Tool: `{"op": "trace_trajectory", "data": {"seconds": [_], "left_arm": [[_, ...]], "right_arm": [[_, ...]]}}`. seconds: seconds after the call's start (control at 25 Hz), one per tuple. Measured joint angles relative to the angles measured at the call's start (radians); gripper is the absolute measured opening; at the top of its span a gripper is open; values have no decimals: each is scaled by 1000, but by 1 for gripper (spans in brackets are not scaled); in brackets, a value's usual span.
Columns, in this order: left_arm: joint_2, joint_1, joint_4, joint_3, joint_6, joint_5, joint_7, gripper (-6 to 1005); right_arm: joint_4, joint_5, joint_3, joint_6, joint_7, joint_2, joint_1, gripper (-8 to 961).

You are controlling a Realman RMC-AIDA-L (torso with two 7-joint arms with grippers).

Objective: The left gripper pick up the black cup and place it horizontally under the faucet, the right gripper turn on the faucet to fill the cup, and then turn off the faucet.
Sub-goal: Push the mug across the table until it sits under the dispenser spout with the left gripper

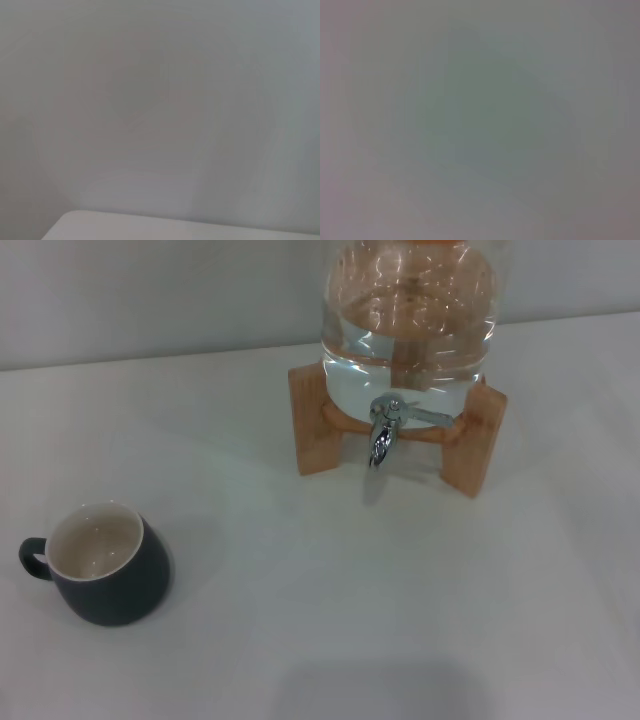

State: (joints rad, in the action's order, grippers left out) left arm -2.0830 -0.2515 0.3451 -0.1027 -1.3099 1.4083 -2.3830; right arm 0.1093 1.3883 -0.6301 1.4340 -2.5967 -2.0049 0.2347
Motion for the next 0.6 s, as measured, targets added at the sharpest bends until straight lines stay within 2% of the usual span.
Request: {"op": "trace_trajectory", "data": {"seconds": [0.6], "left_arm": [[3, -4, 0, 0, 0, 0, 7, 891]], "right_arm": [[0, -4, 0, 0, 0, 0, 0, 856]]}}
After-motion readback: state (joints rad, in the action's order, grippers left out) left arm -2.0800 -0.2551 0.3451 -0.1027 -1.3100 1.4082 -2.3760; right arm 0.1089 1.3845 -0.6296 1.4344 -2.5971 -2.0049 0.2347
